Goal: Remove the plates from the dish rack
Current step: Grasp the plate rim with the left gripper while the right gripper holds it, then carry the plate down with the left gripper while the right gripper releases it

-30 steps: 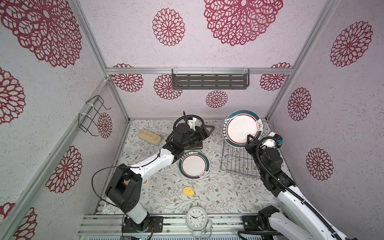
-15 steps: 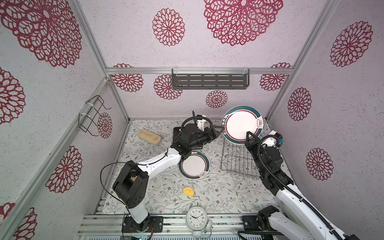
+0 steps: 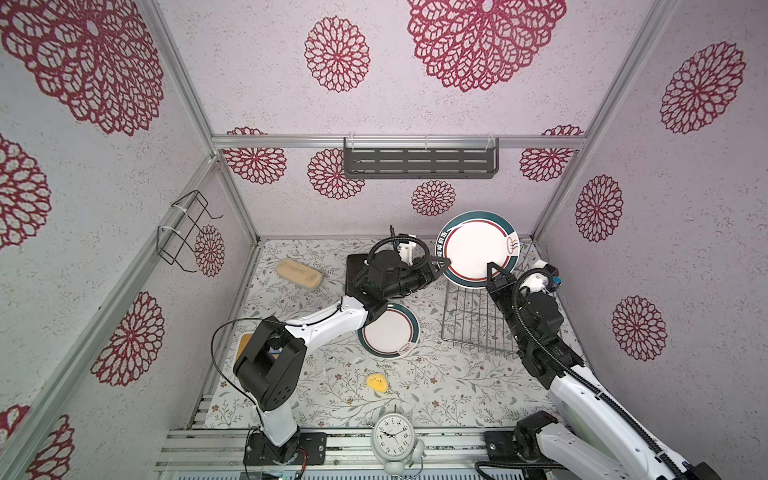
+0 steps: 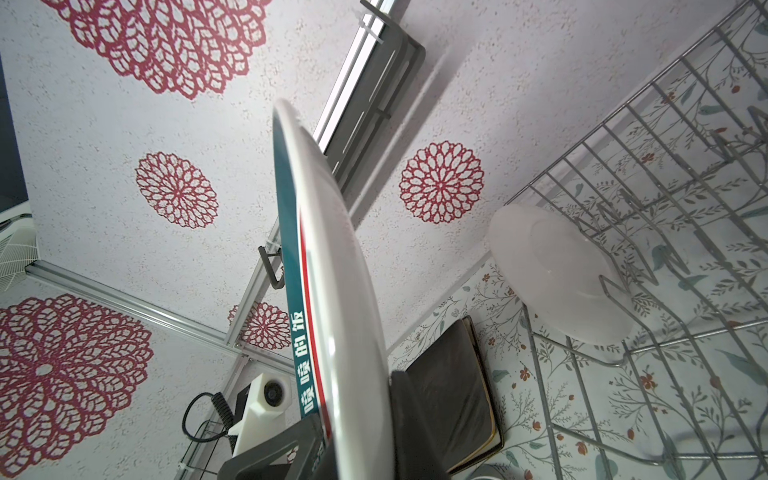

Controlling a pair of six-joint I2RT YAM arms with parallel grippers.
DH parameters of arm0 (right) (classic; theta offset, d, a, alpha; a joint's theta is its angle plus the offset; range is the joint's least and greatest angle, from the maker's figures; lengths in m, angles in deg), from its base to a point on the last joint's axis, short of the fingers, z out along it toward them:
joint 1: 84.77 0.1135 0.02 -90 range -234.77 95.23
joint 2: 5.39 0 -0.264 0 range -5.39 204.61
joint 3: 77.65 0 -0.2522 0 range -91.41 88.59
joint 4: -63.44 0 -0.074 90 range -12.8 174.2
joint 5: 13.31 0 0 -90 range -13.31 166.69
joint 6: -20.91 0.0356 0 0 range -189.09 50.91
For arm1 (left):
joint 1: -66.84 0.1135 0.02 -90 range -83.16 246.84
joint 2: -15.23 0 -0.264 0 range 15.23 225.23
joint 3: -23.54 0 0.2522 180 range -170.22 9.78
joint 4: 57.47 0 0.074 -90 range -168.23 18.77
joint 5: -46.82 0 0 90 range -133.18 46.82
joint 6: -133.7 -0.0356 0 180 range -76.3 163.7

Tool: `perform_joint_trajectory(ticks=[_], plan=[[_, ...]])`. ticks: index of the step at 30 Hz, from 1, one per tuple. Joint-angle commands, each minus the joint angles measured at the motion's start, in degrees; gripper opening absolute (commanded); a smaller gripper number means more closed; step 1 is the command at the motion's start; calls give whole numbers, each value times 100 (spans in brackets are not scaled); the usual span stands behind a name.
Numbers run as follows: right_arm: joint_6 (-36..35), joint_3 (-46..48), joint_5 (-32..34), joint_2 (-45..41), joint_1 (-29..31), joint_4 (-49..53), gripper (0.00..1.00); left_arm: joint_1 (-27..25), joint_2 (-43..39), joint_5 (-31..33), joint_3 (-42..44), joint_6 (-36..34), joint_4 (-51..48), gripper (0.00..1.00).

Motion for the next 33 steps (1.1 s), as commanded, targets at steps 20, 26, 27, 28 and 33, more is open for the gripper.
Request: perform_joint_trajectory(ticks=[20,26,27,28,33], plan=[[110,-81,-176,-281,16,-336,26,1,233,-21,-254,226,760,0],[44,-63,-124,-314,10,-192,52,53,180,-3,-218,295,882,0],[34,-56,-127,-333,9,-156,56,69,164,-3,-218,295,891,0],[27,-55,-128,-344,4,-111,59,88,137,-3,-218,299,879,0],[-8,-46,-119,-377,-12,179,72,215,-49,-6,-120,210,803,0]])
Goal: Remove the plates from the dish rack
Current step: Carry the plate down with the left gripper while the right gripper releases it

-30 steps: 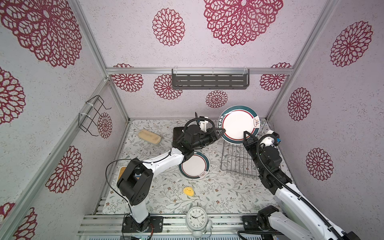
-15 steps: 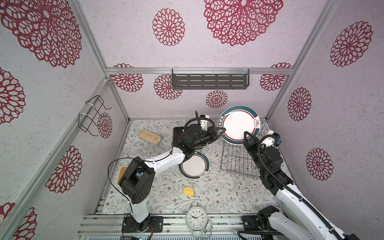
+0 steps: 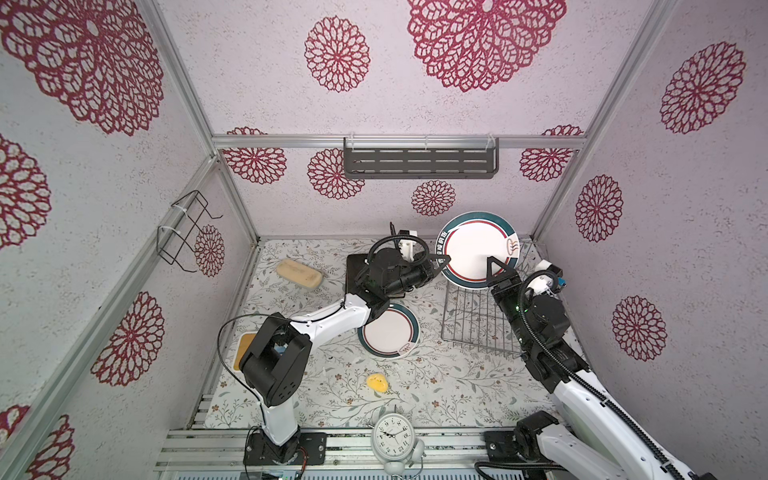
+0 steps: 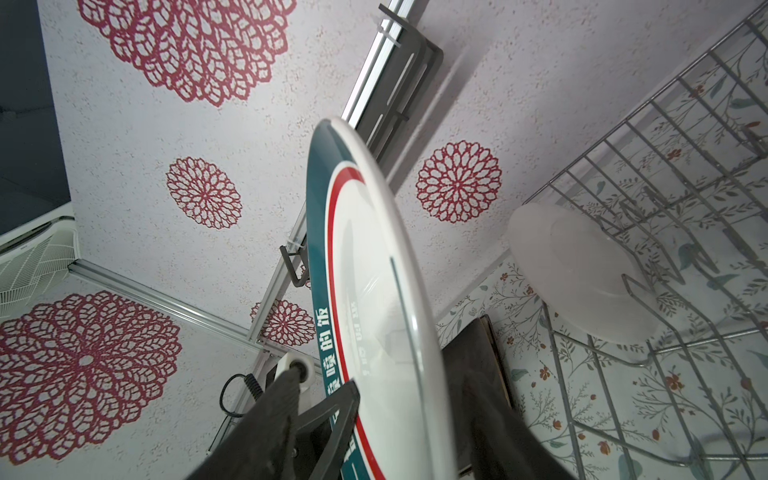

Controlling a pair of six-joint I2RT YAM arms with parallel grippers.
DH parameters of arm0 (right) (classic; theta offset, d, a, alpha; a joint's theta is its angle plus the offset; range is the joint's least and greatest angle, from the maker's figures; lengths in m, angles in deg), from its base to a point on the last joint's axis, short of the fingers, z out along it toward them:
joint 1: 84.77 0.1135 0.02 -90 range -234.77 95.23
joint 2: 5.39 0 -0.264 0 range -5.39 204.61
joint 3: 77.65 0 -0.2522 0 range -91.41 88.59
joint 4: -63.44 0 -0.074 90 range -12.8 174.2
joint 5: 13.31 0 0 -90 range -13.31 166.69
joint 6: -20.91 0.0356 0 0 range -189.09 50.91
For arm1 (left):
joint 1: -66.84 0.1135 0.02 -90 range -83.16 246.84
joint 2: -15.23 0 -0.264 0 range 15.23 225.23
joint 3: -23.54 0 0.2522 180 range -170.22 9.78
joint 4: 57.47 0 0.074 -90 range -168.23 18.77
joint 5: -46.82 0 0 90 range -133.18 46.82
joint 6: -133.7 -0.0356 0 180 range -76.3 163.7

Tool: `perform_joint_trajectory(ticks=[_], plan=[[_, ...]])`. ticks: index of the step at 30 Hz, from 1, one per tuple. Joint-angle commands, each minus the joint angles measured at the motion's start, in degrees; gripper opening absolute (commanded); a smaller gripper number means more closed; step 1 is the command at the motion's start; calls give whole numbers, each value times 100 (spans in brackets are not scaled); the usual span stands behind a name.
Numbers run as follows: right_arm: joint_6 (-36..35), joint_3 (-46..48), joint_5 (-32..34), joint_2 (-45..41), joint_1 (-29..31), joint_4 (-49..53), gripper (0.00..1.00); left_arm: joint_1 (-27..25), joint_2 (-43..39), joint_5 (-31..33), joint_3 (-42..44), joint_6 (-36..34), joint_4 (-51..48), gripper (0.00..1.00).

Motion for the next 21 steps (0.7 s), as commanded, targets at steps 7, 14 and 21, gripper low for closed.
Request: perform_joint_trajectory(ticks=[7,14,21], plan=[[-278,-90,-220,-140,-50,543,89,488,-481,-62,235,-135,250,0],[-416,-81,-317,-150,-67,769,92,729,-773,-48,405,-420,-206,0],[-605,-72,-412,-124,-96,906,93,1042,-1245,61,814,-778,-745,0]])
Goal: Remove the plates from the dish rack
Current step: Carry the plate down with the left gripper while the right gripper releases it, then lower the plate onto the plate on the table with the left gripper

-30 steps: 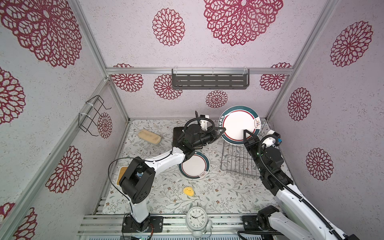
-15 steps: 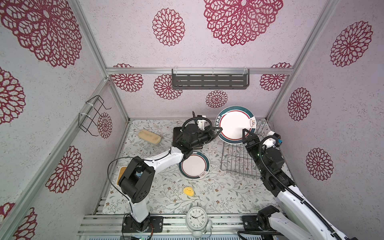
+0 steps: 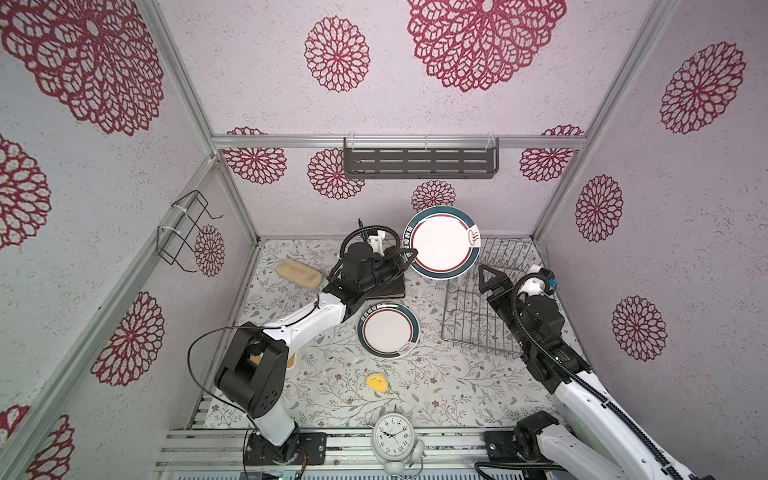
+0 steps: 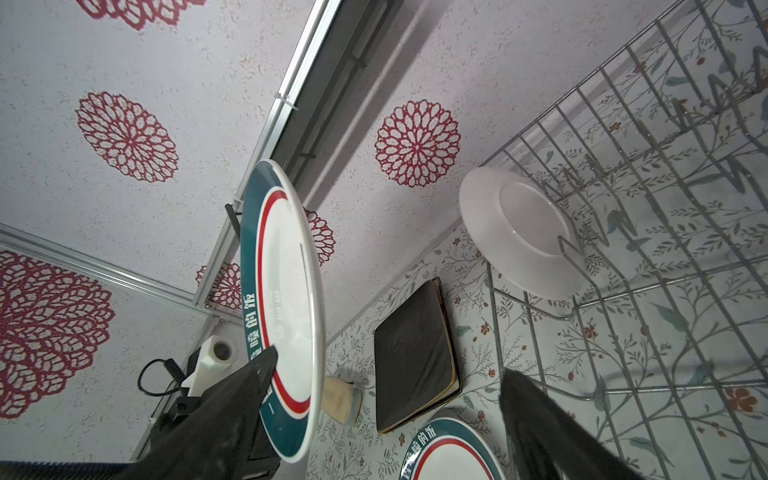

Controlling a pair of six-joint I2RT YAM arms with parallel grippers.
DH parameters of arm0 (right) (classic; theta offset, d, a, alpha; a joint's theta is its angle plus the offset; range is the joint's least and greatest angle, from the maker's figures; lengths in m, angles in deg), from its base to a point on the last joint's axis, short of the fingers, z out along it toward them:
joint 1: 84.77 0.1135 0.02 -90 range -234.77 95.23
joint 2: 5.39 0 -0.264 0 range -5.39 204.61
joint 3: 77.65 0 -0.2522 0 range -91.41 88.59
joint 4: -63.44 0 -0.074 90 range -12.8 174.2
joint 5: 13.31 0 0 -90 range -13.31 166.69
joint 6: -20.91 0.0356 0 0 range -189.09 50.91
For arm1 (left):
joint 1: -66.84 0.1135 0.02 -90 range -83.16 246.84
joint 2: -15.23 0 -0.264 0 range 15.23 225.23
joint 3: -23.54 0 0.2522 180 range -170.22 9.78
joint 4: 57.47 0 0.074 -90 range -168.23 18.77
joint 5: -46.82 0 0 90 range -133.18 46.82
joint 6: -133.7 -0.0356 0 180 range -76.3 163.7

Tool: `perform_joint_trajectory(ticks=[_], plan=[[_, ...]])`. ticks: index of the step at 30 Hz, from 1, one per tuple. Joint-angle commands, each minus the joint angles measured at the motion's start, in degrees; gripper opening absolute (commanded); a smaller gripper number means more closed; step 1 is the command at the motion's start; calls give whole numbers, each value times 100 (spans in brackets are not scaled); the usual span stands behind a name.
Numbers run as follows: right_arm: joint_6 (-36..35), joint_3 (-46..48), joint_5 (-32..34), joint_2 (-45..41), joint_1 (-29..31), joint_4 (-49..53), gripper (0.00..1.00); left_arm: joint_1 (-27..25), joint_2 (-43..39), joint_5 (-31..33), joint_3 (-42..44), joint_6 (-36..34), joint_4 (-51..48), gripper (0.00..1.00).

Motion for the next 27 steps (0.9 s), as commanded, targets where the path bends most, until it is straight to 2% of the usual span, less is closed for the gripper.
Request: perform_joint_trajectory(ticks=[1,10,20,27], plan=[[-249,-71,-126,-93,-37,21,93,245,-396,-7,187,-243,36,0],[-409,40,-206,-117,-52,107,94,719,-958,10,836,-464,-413,0],[-508,196,-421,6,-71,76,94,816,-1514,443,1634,-627,-823,0],[-627,294,-752,-59,-72,224,94,885,-1523,425,2209,-372,-467,0]])
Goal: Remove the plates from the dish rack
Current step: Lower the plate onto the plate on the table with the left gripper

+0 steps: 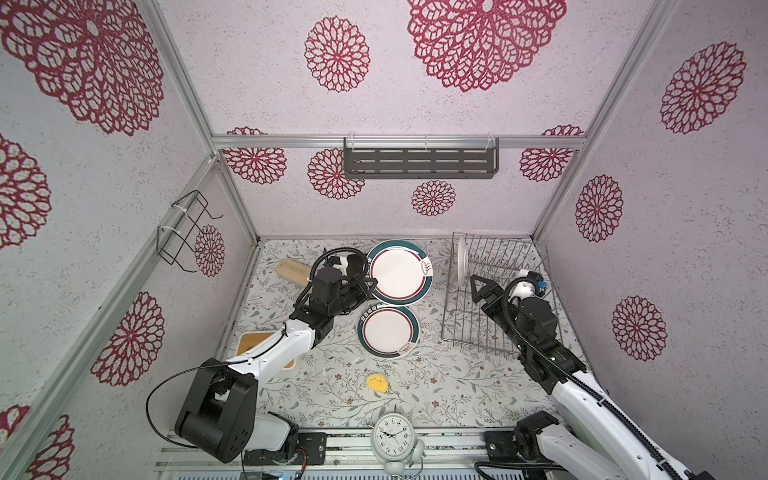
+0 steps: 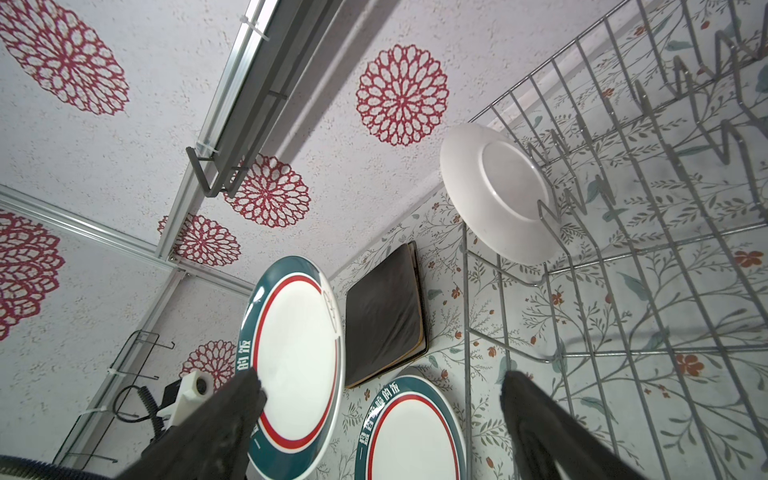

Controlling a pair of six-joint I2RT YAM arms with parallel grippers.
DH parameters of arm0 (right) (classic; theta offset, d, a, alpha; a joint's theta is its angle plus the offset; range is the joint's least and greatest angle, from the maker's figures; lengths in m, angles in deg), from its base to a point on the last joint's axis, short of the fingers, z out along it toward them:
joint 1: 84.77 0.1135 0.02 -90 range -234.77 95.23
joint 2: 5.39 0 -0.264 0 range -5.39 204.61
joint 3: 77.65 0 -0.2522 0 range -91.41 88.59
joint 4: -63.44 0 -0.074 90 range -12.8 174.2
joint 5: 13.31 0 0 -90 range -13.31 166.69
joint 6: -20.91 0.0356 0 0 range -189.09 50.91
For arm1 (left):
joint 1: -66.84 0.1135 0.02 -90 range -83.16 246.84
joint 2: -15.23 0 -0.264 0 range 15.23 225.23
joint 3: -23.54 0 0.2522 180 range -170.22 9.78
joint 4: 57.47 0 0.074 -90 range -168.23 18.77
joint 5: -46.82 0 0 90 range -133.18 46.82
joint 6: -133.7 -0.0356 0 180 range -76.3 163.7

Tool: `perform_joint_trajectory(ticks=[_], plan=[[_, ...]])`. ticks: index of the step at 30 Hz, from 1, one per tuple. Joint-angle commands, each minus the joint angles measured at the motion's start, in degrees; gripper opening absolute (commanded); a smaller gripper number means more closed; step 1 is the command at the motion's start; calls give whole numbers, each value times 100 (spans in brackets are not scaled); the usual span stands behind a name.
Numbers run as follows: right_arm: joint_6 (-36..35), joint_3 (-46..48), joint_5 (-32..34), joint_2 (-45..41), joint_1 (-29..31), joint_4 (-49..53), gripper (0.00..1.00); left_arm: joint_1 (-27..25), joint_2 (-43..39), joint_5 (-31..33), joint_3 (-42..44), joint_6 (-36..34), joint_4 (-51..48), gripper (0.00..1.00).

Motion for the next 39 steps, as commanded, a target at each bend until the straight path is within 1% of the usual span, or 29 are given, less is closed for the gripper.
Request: perform_joint_trajectory(ticks=[1,4,10,15,19,25,27,29,33,39], plan=[[-225,66,-303,-143,-35,-6,94,84,-124,-20,166,145,615,0],[-245,157,-326,-271,-27,52,94,74,-141,-43,237,171,663,0],[-418,220,-624,-439,-35,242,94,70,-201,-87,548,279,643,0],[-424,388,-737,-440,-26,332,95,65,-198,-156,725,288,591,0],[-294,519,-890,-400,-16,237,95,60,-218,-105,767,293,371,0],[-310,487,-868,-271,-4,383,95,50,-196,-113,841,218,106,0],[-262,545,-931,-237,21,284,95,73,-106,-215,794,173,41,0],[-251,617,-975,-201,43,150,95,77,-5,-308,661,70,-234,0],[-307,637,-915,-113,68,160,95,80,82,-361,740,47,-181,0],[-440,523,-1022,120,71,383,95,77,234,-406,876,72,-137,0]])
